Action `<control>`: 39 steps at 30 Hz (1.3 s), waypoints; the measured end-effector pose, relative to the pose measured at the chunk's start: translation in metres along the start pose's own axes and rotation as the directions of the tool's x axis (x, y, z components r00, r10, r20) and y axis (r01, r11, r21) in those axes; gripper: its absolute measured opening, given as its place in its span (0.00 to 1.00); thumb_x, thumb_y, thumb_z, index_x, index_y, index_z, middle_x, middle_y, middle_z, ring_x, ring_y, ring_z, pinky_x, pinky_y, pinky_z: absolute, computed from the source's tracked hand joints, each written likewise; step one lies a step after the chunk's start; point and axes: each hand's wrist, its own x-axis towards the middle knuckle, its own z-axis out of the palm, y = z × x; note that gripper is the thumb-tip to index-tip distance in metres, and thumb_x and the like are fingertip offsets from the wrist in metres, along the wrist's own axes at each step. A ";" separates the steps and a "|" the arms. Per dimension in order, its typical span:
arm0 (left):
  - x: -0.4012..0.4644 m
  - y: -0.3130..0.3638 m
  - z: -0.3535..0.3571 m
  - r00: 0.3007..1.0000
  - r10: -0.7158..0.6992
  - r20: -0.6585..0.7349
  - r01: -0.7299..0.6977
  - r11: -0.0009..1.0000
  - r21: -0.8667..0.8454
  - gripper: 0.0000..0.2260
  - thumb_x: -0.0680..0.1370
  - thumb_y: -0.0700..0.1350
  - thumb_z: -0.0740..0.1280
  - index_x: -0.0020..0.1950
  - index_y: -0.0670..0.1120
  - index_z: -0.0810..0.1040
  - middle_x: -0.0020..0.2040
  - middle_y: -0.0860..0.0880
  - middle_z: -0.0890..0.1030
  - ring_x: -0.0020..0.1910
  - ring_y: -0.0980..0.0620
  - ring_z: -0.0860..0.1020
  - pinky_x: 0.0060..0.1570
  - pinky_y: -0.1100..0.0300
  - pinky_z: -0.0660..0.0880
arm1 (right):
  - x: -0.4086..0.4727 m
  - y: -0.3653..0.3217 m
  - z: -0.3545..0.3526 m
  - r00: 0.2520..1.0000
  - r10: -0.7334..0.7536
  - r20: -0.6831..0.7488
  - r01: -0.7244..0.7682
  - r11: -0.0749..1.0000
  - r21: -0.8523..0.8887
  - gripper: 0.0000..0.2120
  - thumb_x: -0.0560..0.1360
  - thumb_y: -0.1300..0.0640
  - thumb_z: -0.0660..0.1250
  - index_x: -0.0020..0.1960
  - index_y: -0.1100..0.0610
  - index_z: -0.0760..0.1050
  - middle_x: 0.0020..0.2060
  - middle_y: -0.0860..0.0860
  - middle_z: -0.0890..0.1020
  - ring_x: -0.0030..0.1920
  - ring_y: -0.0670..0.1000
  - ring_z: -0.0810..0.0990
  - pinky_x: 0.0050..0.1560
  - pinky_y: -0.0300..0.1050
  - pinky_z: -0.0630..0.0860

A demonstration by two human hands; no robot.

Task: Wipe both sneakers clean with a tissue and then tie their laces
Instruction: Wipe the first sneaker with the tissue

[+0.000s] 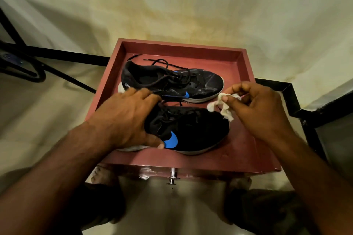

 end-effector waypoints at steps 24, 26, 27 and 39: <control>-0.002 0.032 0.009 0.985 0.011 -0.174 -0.042 0.984 -0.174 0.46 0.63 0.83 0.59 0.70 0.54 0.67 0.65 0.56 0.75 0.64 0.52 0.69 0.68 0.52 0.67 | -0.019 -0.014 0.006 0.850 -0.430 0.305 0.442 0.896 0.031 0.08 0.74 0.61 0.76 0.52 0.53 0.86 0.47 0.44 0.86 0.50 0.44 0.83 0.51 0.45 0.81; 0.000 0.037 0.016 0.985 0.017 -0.170 -0.036 0.993 -0.110 0.46 0.64 0.84 0.55 0.71 0.54 0.68 0.67 0.55 0.76 0.68 0.52 0.72 0.72 0.51 0.64 | -0.023 -0.019 0.017 0.829 -0.489 0.271 0.496 0.867 0.046 0.09 0.75 0.62 0.76 0.55 0.55 0.87 0.51 0.47 0.87 0.52 0.44 0.85 0.55 0.46 0.82; 0.001 0.038 0.017 0.985 0.020 -0.172 -0.039 0.993 -0.110 0.45 0.64 0.84 0.55 0.69 0.55 0.70 0.65 0.56 0.77 0.67 0.52 0.73 0.72 0.51 0.64 | -0.026 -0.022 0.024 0.813 -0.520 0.263 0.529 0.848 0.039 0.09 0.76 0.61 0.76 0.56 0.56 0.87 0.53 0.49 0.87 0.54 0.45 0.85 0.56 0.46 0.82; 0.009 0.034 0.010 0.977 -0.031 -0.212 0.002 0.991 -0.137 0.39 0.68 0.82 0.56 0.64 0.54 0.73 0.58 0.55 0.79 0.58 0.53 0.77 0.51 0.57 0.73 | -0.020 -0.014 -0.011 0.875 -0.351 0.333 0.471 0.776 -0.420 0.08 0.73 0.51 0.73 0.50 0.48 0.88 0.38 0.43 0.78 0.42 0.47 0.75 0.37 0.40 0.71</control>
